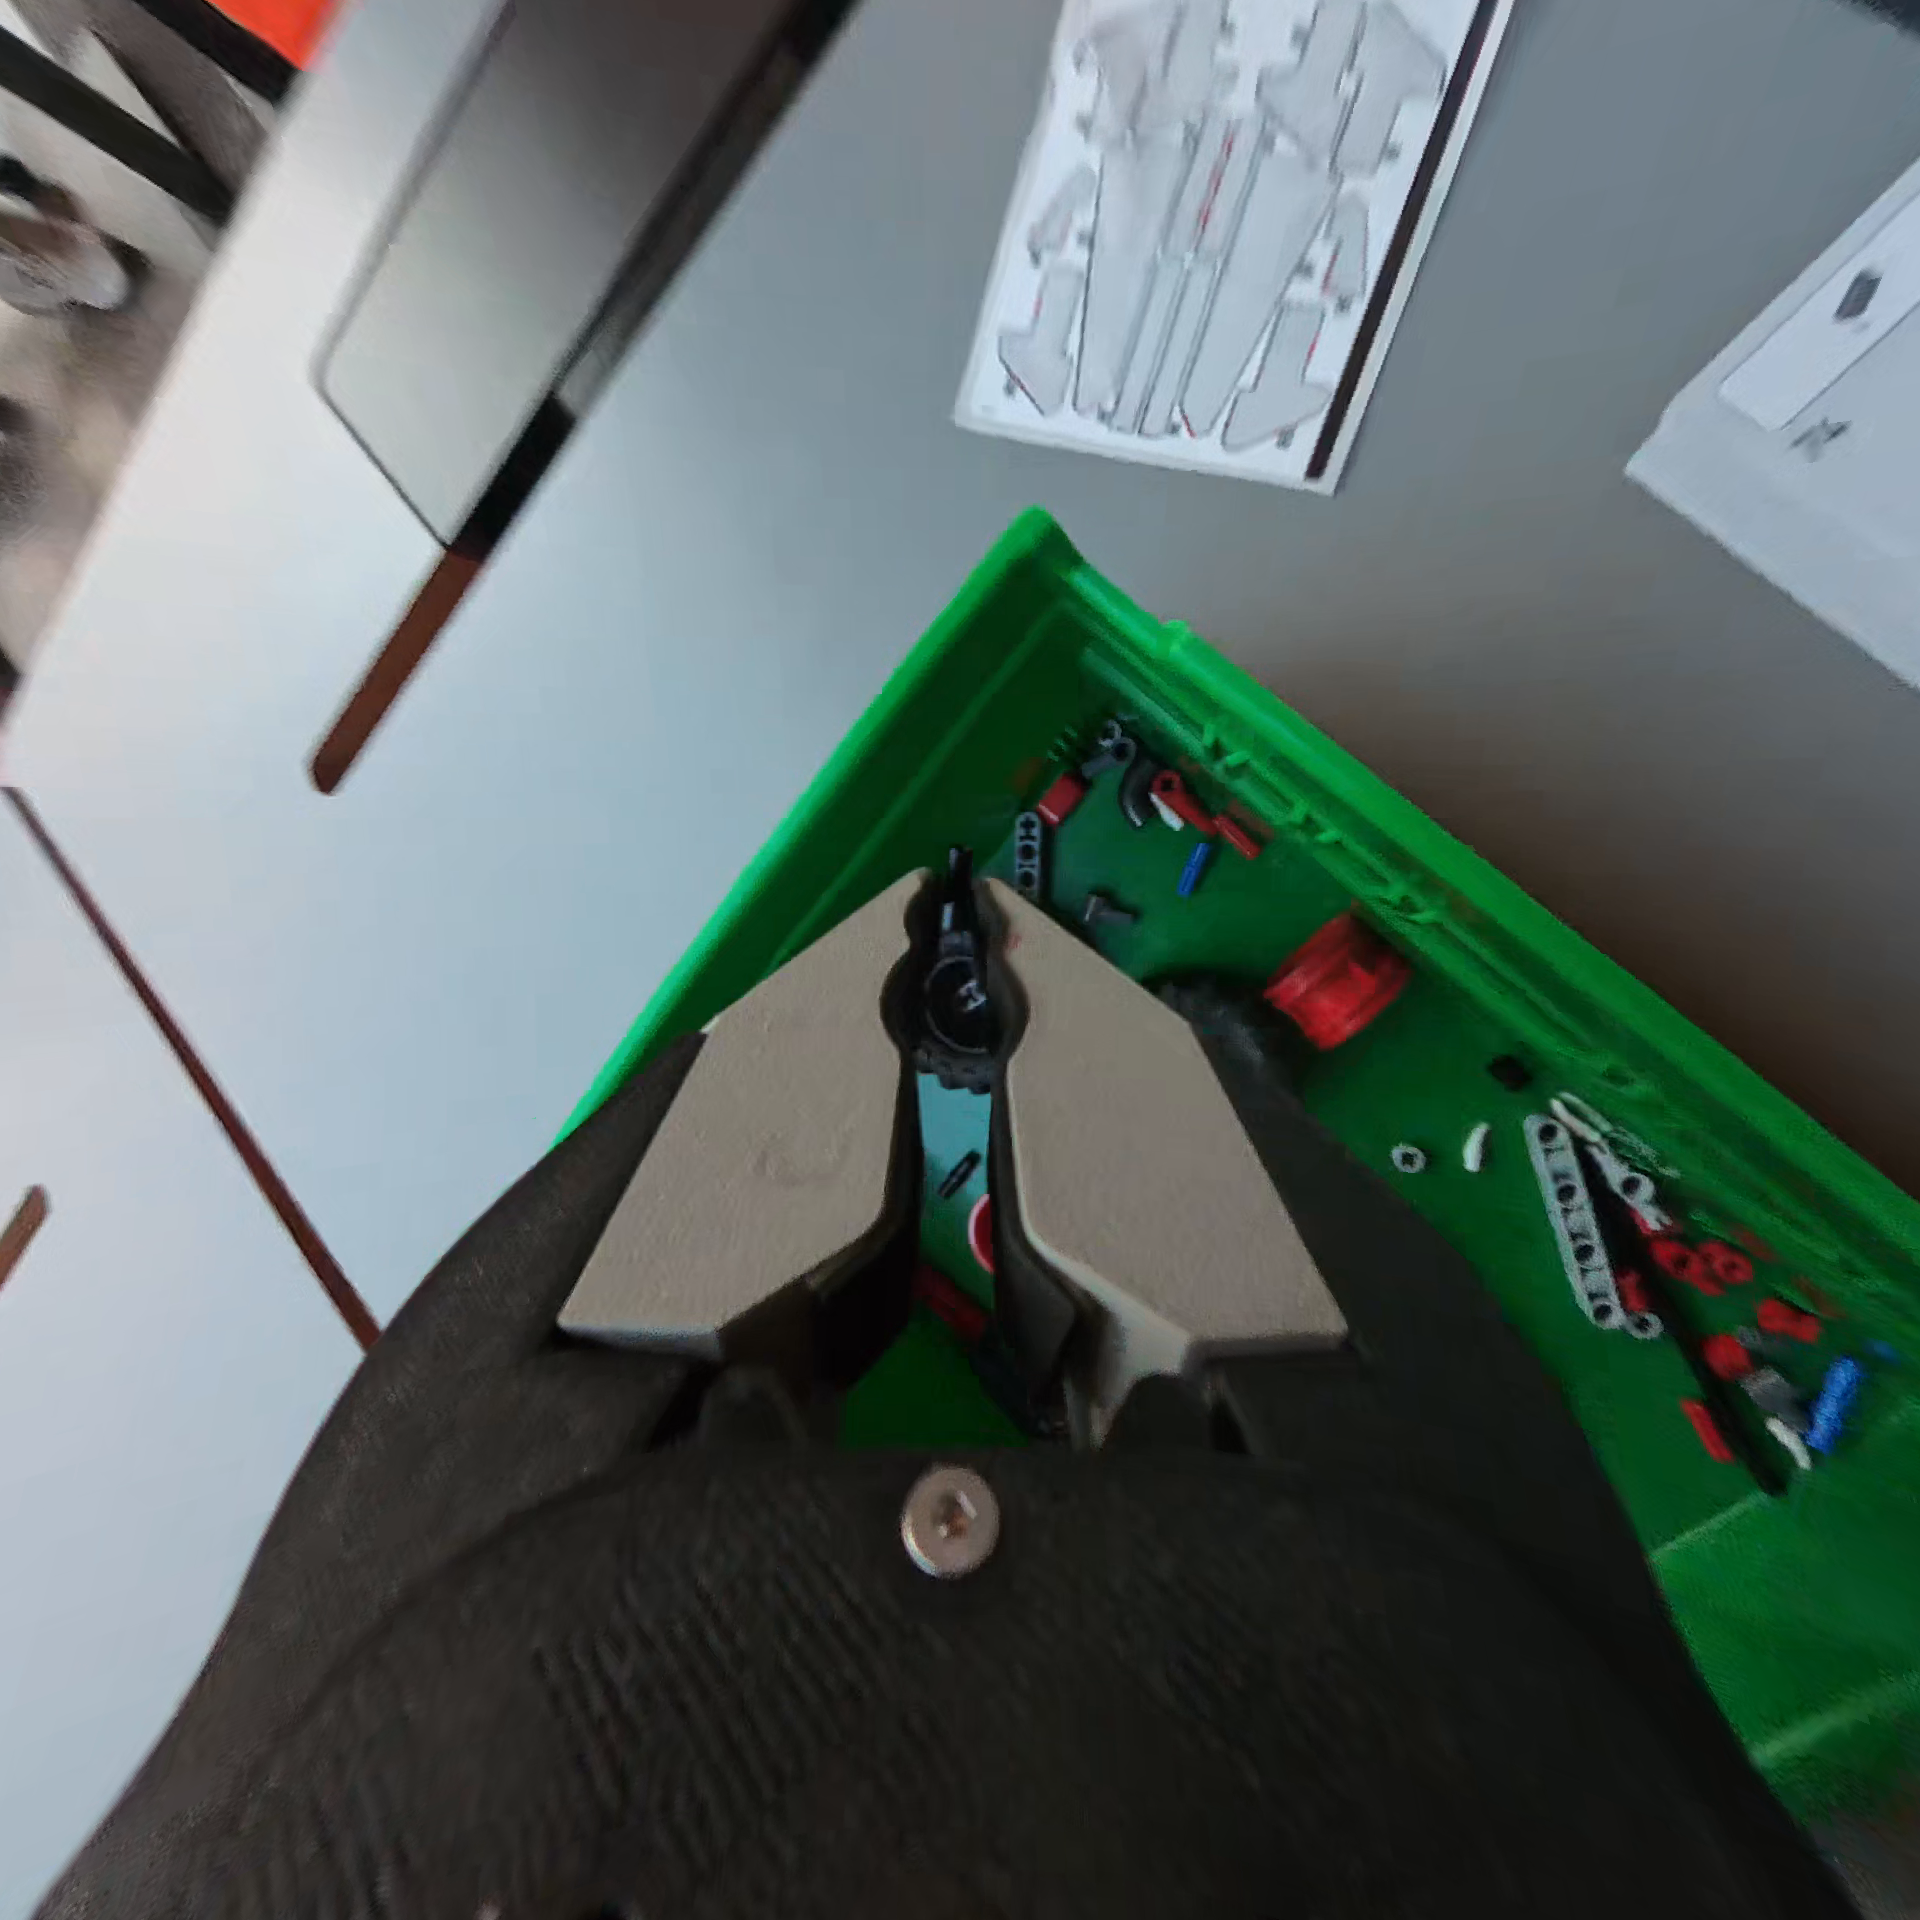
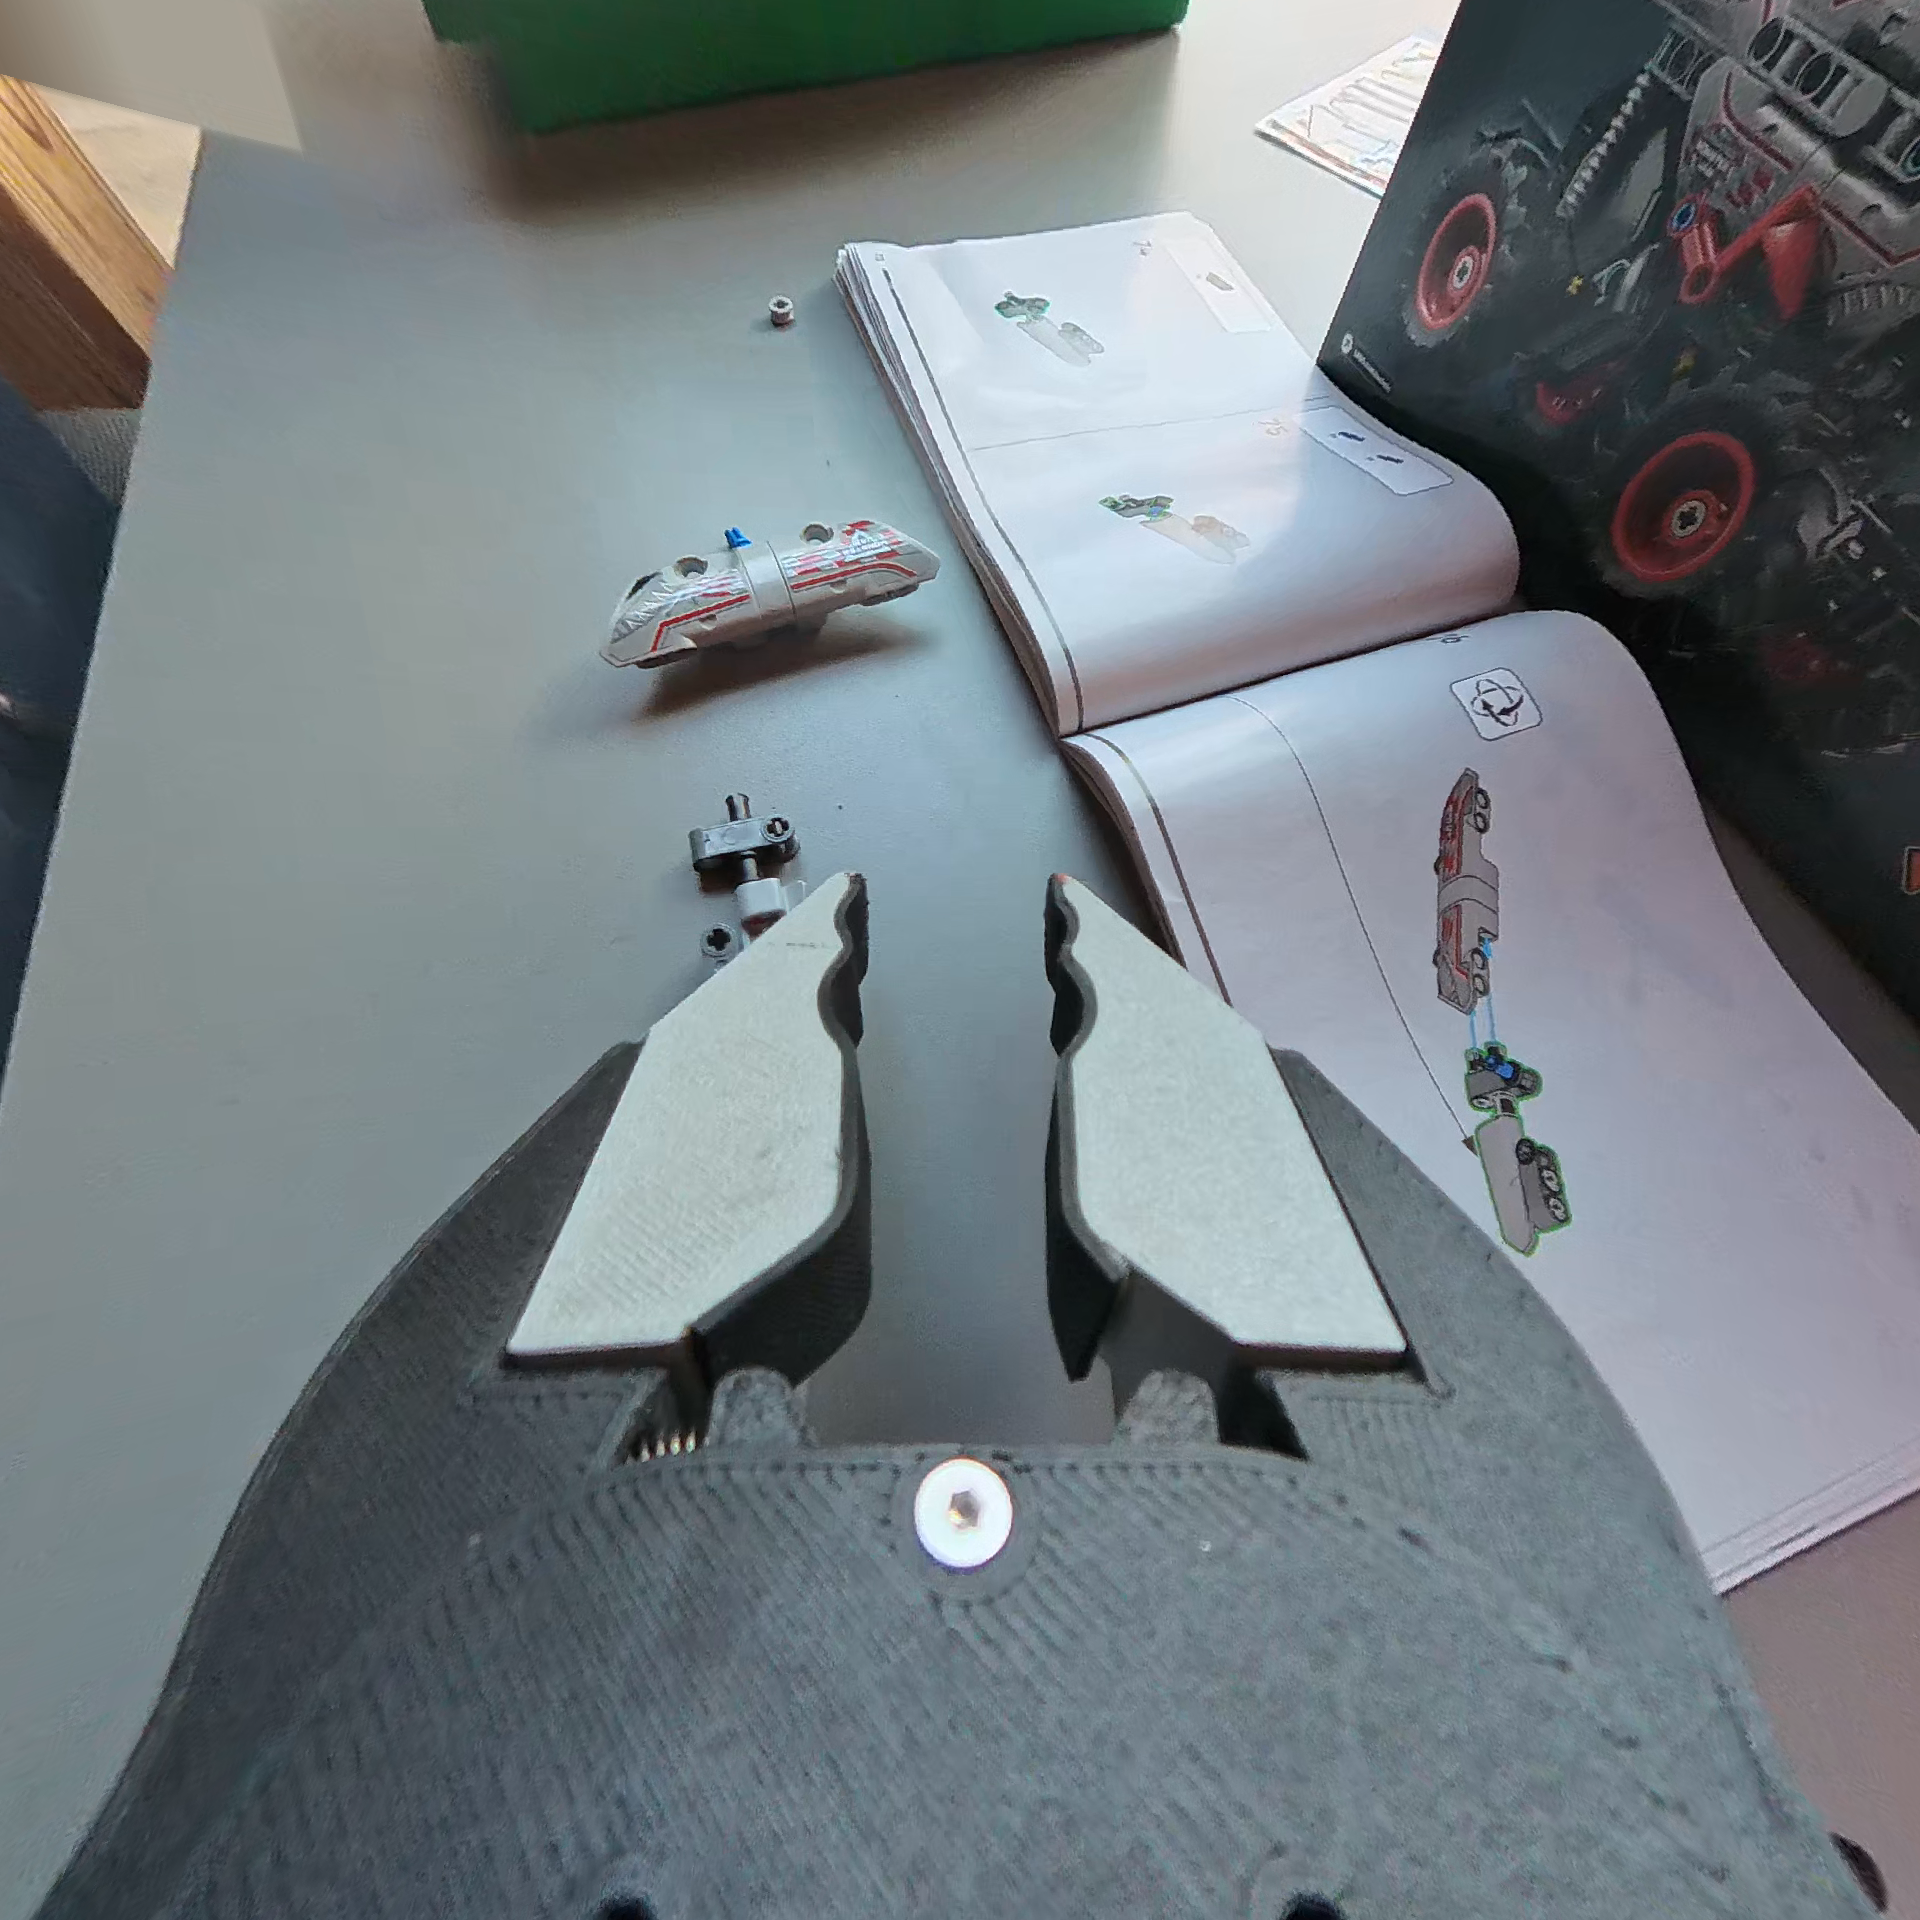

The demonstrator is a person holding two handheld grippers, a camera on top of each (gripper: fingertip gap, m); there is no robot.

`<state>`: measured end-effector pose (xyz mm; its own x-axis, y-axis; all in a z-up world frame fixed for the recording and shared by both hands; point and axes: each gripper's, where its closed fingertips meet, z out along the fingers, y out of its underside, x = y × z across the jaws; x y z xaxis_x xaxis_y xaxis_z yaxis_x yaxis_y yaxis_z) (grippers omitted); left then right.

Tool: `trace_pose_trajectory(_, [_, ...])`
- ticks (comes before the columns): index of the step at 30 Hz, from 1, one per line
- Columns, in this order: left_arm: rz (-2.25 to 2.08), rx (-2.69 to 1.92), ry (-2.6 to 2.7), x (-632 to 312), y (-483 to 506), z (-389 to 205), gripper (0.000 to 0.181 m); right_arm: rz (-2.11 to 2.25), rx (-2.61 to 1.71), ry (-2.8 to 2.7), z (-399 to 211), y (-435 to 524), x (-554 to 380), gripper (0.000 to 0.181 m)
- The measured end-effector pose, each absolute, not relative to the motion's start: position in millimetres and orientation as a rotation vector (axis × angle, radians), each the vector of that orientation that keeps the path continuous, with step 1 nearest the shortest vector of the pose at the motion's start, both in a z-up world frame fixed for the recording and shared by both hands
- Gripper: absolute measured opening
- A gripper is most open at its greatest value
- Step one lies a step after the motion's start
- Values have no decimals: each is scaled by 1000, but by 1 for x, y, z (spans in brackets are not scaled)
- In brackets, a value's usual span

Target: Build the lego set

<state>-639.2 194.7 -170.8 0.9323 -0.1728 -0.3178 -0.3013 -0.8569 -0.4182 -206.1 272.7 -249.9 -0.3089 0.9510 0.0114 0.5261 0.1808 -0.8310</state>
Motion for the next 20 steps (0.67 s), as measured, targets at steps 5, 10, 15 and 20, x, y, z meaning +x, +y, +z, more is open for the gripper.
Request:
trace_pose_trajectory(5, [178, -2266, 460, -539, 177, -76, 3, 1070, -1342, -1896, -239, 268, -200, 31])
trace_pose_trajectory(10, [-28, -2051, 792, -378, 155, -79, 2, 1105, -1270, -1922, -229, 256, -195, 32])
trace_pose_trajectory(15, [-363, -2020, 873, -268, 172, -164, 2, 1113, -1177, -1943, -218, 239, -192, 29])
trace_pose_trajectory(20, [-640, -2145, 816, -226, 182, -219, 2, 1067, -1126, -1974, -217, 229, -187, 28])
